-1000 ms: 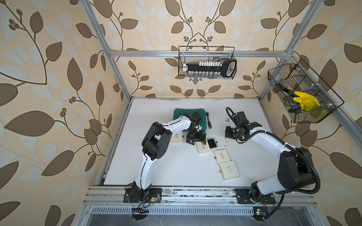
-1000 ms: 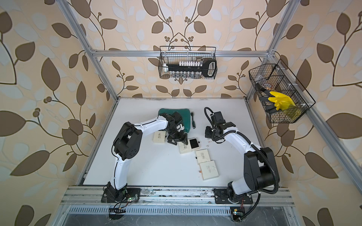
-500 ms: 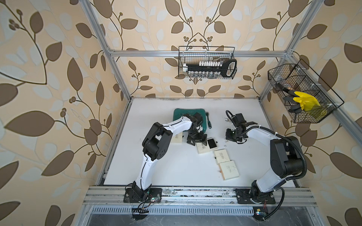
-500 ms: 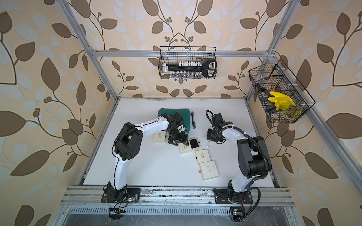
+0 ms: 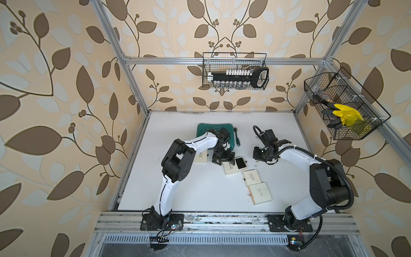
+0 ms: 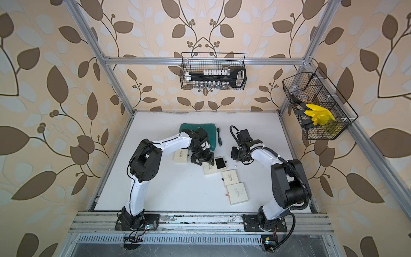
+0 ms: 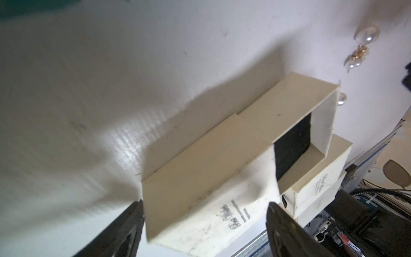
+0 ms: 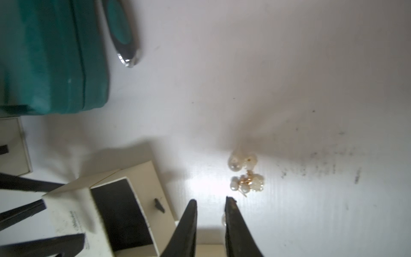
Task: Take out the earrings from the drawer-style jewelry box
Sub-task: Place the earring at the center of the board, then close the drawer of the jewelry box.
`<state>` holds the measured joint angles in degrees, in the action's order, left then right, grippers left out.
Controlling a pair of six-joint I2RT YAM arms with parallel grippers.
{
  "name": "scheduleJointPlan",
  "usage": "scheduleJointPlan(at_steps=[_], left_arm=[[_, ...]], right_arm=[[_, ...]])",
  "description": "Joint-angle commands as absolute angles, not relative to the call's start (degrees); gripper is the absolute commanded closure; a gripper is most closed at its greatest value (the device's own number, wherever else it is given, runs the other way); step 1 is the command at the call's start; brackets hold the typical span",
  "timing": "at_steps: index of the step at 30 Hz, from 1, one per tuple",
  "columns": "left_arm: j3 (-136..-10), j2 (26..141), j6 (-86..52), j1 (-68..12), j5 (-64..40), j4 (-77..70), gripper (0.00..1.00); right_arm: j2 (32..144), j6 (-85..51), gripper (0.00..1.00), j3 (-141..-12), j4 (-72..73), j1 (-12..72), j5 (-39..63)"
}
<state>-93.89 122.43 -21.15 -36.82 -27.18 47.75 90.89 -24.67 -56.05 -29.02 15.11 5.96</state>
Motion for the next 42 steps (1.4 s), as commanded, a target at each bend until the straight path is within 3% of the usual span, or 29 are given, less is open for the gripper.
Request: scheduleJointPlan(at_steps=[1, 19, 27, 42], left_arm=[[-94.01, 120.25, -19.83, -37.26, -28.83, 47.59, 0.13], [-93.91, 119.75, -19.9, -37.18, -28.68, 46.93, 0.13], [-93.06, 119.0, -20.41, -37.15, -27.0, 46.41, 0.13], [-91.93, 117.28, -20.61, -37.05, -24.79, 45.99, 0.13]], right_arm=[[90.63, -24.35, 0.75, -54.11, -28.61, 17.05, 8.1], [96.86, -23.25, 0.76, -55.92, -24.48, 27.94, 21.41], [97.04, -24.07, 0.76, -57.35, -23.11, 28.51, 25.28], [89.79, -22.48, 0.72, -55.48, -29.23, 23.33, 14.12]])
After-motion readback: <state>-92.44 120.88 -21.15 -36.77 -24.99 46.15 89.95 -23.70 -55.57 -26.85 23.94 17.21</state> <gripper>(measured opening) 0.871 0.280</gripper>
